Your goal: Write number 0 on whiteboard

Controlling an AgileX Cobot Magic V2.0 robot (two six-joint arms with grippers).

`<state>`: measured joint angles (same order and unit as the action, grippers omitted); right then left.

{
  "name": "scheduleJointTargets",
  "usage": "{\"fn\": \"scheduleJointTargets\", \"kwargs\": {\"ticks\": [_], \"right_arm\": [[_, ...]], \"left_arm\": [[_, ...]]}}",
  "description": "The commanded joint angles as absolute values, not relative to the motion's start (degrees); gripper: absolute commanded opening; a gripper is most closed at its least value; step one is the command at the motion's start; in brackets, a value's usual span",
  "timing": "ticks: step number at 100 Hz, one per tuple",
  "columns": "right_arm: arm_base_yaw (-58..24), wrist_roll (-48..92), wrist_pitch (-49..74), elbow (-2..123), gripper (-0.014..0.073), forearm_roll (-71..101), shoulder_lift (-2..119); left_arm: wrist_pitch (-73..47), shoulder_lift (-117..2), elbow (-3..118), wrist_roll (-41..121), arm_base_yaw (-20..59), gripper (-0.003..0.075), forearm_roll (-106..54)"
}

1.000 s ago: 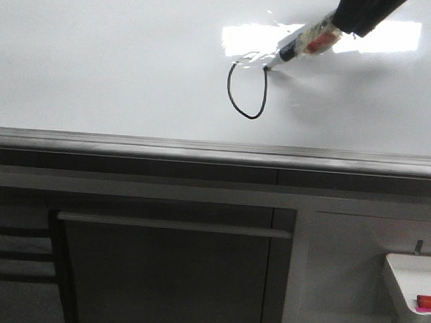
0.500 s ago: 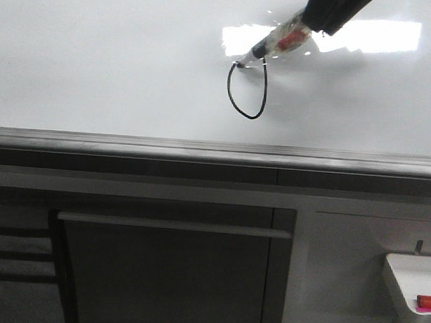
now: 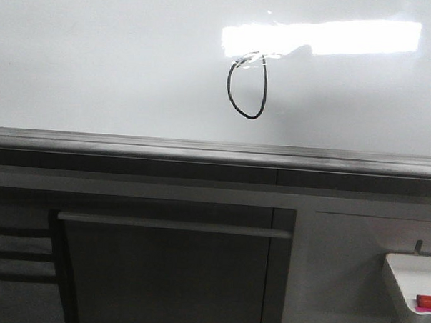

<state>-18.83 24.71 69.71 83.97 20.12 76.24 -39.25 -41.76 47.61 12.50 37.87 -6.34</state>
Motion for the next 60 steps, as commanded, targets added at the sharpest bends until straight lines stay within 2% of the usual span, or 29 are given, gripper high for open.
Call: {"fn": "scheduleJointTargets", "kwargs": {"ticks": [1,23,60], "right_arm": [[-18.73,30.92,68.46,80.83,-0.0036,24.79,70.81],[-18.73,55.47,73.14,69.7,-0.0036,41.89,63.71],[-21.15,68.54,74.55,67.99,-0.0036,42.42,63.25]], "left_arm": [[-37.72,-44.69,49.24,17.08,37.79,0.0376,-8.93],[-43.35,-55.15,53.68,38.46,37.79,0.0376,-23.35],[-55.04,-66.65,66.64,52.16,37.79,0.0376,-27.76]]}}
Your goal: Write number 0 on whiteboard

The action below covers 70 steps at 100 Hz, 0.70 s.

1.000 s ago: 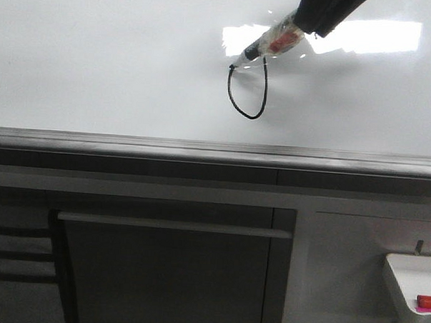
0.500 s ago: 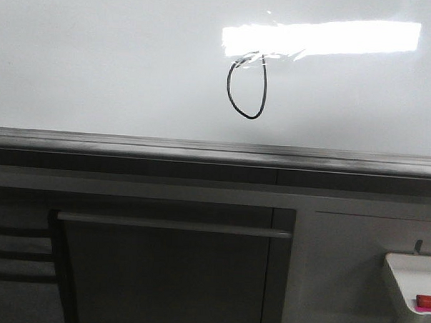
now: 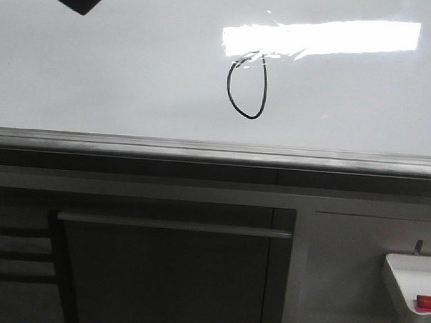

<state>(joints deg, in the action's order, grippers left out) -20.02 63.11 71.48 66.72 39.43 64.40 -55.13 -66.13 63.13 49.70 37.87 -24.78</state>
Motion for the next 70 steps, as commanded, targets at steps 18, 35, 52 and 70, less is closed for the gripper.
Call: {"fn": "scheduleJointTargets", "kwargs": {"ticks": [18,35,52,70], "right_arm": [[-23.33,74.74,72.27,67.99,-0.0036,42.42,63.61],[-23.94,78.81,71.66,67.99,-0.0036,42.42,64.29],[-23.94,78.81,70.75,67.99,-0.0036,42.42,64.55],[-23.94,78.81,71.17,67.99,-0.0036,42.42,64.55]], "left_arm": [[-57.66,-70.31,69.81,56.17,40.4,0.0376,-28.96],[-58.22,-72.98,72.07,56.37,45.33,0.0376,-28.96],[-57.85,-73.4,72.69,56.37,47.72,0.0376,-27.98],[-57.85,-73.4,72.69,56.37,47.72,0.0375,-27.89]]}}
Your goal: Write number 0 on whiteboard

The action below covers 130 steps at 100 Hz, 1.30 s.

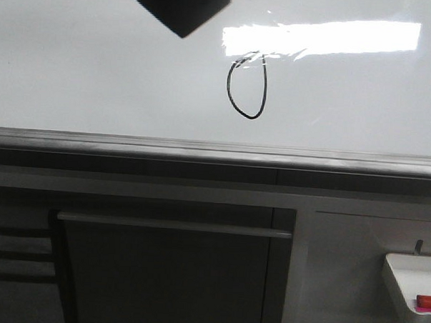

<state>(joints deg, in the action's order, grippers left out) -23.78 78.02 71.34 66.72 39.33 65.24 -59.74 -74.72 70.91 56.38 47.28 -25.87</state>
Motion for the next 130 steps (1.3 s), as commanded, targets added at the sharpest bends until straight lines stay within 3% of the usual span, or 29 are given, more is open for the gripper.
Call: {"fn": "scheduleJointTargets", "kwargs": {"ticks": [1,9,33,47,60,90,114,130], "right_arm": [[-23.94,78.81,71.31,67.99,-0.0036,42.42,64.55],[-23.94,78.81,71.91,67.99,-0.0036,42.42,64.55],[-23.94,78.81,72.01,67.99,-0.0018,42.42,64.55],[-23.94,77.75,72.01,67.99,0.0119,42.42,64.55],[-23.94,75.2,72.01,68.23,0.0261,41.51,64.55],[-16.28,60.22,72.0,71.27,0.0258,33.3,61.4],[-7.92,52.2,71.31,69.31,0.0258,29.46,59.45],[-6.75,52.2,70.46,67.86,0.0258,29.46,59.19]], "left_arm": [[-57.85,-73.4,72.69,56.27,47.72,0.0374,-27.89],[-57.85,-73.4,72.69,56.26,47.72,0.0345,-28.02],[-57.77,-73.4,72.69,56.26,47.72,0.0127,-28.02],[-57.54,-73.4,72.69,55.77,47.72,0.0062,-28.02],[-55.22,-73.4,72.69,50.48,47.59,0.0059,-26.28],[-46.68,-70.08,69.46,32.55,39.97,0.0059,-16.91],[-19.94,-61.48,52.69,24.79,26.4,0.0059,-17.03],[0.97,-60.84,41.47,24.31,18.4,0.0059,-21.18]]}}
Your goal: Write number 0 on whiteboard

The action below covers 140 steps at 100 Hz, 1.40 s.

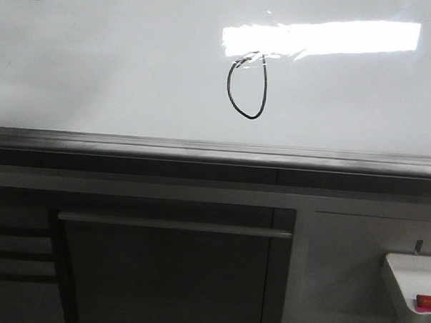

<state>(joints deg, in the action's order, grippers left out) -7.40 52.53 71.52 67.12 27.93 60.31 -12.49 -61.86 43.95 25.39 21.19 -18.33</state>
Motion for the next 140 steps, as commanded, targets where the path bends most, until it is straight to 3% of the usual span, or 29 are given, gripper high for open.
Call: {"fn": "scheduleJointTargets", "kwargs": {"ticks": [1,34,82,89,111,140], "right_arm": [[-6.75,52.2,70.46,67.86,0.0258,29.46,59.19],[-6.75,52.2,68.76,67.86,0.0258,29.46,59.19],[-6.75,52.2,68.99,67.86,0.0258,29.46,59.19],[-6.75,52.2,69.1,67.86,0.0258,29.57,59.19],[-6.75,52.2,69.5,67.86,0.0258,30.17,59.19],[-6.75,51.44,70.86,67.86,0.0258,34.47,59.19]], "left_arm": [[2.28,-60.98,40.82,24.31,18.01,0.0059,-21.21],[16.27,-70.95,38.76,24.64,16.66,0.0059,-21.36],[8.54,-79.99,46.19,26.29,16.66,0.0067,-20.01],[7.8,-79.99,46.43,26.29,16.66,0.0097,-19.64],[7.81,-80.08,46.43,26.29,16.66,0.0309,-18.48],[-2.21,-74.11,49.32,26.29,16.66,0.0314,-18.1]]}}
